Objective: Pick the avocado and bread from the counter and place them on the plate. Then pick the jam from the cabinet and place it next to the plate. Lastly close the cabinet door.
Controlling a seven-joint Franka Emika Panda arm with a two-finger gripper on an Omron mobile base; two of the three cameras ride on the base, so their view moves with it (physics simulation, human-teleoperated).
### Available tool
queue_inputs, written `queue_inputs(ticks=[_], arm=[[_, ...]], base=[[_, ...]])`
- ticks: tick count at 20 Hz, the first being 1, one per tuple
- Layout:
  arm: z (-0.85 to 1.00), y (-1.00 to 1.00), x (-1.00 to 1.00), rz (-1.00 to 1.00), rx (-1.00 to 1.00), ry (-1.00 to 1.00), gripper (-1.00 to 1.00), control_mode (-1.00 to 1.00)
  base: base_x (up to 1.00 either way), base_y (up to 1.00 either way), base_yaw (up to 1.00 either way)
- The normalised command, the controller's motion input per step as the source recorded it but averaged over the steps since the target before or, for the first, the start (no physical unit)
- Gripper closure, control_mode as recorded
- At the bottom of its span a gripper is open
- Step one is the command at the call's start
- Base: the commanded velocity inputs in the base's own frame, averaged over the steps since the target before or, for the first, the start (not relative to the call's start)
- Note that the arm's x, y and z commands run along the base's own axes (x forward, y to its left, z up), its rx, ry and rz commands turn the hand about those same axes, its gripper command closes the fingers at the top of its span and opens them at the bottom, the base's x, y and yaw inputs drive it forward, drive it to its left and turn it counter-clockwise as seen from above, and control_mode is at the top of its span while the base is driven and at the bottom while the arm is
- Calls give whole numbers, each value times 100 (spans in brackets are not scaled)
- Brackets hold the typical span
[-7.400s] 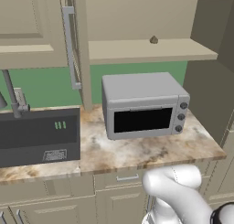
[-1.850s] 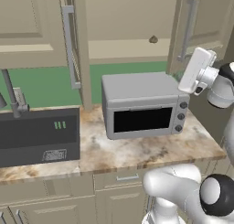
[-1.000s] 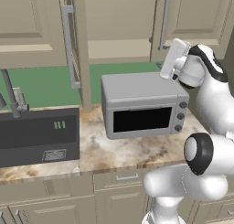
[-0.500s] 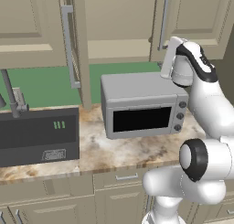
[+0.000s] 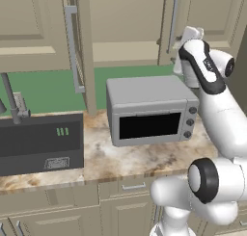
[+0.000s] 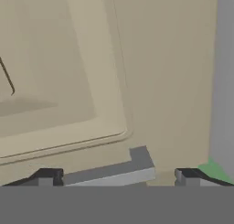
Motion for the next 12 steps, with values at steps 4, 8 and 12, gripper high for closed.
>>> queue_inputs(ticks=[4,8,12], arm=[[3,0,-87,-1,-13,0,-100,-100],[0,0,-84,0,-25,0,-100,-100],[0,18,-64,0,-33,0,-100,-100]], base=[[0,0,0],[0,0,0],[0,0,0]])
